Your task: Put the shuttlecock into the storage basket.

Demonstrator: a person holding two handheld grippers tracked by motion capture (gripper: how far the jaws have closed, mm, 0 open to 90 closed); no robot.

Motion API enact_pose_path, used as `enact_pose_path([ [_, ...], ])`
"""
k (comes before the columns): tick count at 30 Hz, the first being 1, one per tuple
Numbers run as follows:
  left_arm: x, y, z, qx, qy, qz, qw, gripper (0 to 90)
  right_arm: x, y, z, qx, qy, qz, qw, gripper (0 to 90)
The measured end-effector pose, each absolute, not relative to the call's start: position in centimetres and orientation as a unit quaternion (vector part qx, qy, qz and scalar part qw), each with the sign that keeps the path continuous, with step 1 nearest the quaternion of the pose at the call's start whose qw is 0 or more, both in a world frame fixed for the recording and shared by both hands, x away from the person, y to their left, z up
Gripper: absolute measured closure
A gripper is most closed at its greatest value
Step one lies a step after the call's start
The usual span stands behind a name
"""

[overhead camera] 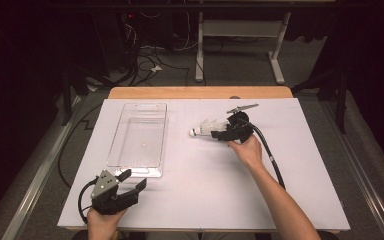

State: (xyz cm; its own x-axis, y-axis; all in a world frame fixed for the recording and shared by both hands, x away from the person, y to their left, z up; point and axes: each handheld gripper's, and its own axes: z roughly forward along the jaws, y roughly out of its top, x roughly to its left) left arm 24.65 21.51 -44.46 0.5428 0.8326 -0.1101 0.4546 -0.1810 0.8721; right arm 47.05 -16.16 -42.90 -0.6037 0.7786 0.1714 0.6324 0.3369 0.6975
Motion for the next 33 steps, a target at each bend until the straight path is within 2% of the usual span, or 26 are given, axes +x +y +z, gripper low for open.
enact_pose_path([
  [16, 24.7, 21.5, -44.5, 0.743, 0.432, 0.2, 0.47, 36.8, 48.2, -14.8, -44.3, 0.441, 0.813, 0.369, 0.092, 35.9],
  [33, 24.7, 21.5, -44.5, 0.744, 0.432, 0.2, 0.47, 36.8, 48.2, -14.5, -44.3, 0.435, 0.813, 0.373, 0.098, 55.3],
])
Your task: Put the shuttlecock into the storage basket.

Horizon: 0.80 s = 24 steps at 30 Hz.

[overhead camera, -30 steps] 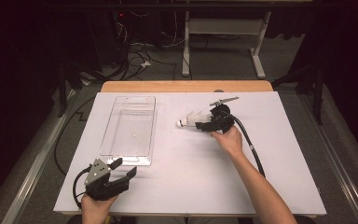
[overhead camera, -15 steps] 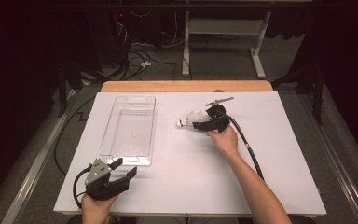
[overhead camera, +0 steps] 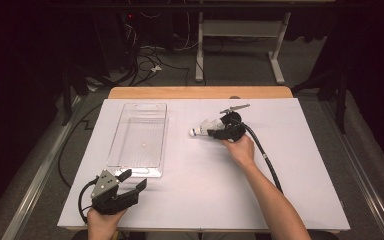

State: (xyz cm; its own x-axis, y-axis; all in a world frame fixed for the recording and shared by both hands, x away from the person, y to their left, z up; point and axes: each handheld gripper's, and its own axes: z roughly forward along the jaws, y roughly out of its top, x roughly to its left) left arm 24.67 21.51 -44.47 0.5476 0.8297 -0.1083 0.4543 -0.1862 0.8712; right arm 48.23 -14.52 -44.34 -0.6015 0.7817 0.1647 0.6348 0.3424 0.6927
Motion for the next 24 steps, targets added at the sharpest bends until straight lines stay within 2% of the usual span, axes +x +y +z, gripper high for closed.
enact_pose_path([
  [10, 24.67, 21.5, -44.47, 0.744, 0.432, 0.2, 0.47, 36.8, 48.2, -14.32, -44.46, 0.426, 0.818, 0.376, 0.089, 66.4],
  [19, 24.69, 21.48, -44.48, 0.743, 0.432, 0.2, 0.47, 36.8, 48.2, -14.52, -44.46, 0.418, 0.823, 0.377, 0.078, 81.1],
  [24, 24.7, 21.47, -44.49, 0.744, 0.432, 0.2, 0.47, 36.8, 48.07, -14.43, -44.36, 0.412, 0.824, 0.38, 0.077, 84.7],
])
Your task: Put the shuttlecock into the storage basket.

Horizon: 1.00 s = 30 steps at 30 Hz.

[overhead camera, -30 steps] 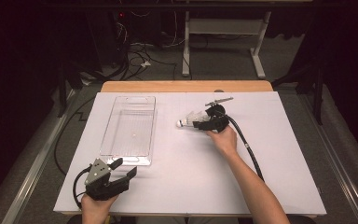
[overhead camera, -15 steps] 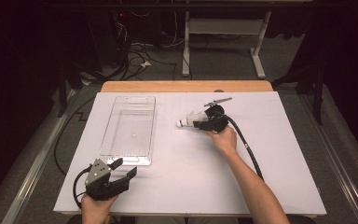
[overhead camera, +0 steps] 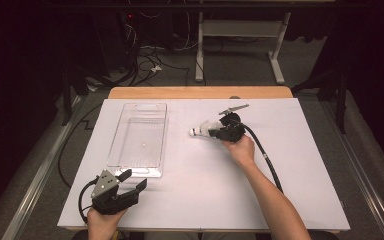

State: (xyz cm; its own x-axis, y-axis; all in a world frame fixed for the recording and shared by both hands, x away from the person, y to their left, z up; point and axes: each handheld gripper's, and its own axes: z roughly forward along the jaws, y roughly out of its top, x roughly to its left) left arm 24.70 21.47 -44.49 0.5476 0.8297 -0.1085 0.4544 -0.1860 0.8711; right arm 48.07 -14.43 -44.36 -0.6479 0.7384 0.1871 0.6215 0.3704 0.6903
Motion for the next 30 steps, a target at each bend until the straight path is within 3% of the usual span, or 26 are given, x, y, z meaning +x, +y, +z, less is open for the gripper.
enact_pose_path([
  [30, 24.6, 21.7, -44.4, 0.742, 0.432, 0.206, 0.47, 36.8, 46.4, -14.7, -41.5, 0.39, 0.821, 0.41, 0.073, 87.3],
])
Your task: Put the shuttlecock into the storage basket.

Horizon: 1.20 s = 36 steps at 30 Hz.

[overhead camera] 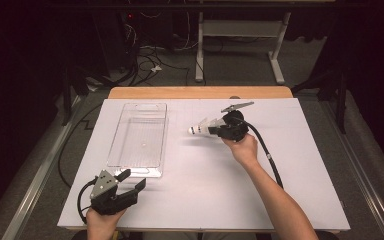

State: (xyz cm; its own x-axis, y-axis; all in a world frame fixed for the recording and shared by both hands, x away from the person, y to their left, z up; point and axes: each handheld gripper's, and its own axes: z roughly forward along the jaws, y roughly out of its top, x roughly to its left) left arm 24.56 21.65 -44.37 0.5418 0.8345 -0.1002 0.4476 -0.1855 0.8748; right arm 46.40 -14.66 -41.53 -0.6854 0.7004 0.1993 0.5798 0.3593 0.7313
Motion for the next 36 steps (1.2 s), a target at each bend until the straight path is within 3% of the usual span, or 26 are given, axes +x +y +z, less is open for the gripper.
enact_pose_path([
  [36, 24.4, 22.1, -44.3, 0.741, 0.434, 0.218, 0.463, 36.8, 44.5, -10.7, -37.6, 0.332, 0.84, 0.425, 0.062, 87.7],
])
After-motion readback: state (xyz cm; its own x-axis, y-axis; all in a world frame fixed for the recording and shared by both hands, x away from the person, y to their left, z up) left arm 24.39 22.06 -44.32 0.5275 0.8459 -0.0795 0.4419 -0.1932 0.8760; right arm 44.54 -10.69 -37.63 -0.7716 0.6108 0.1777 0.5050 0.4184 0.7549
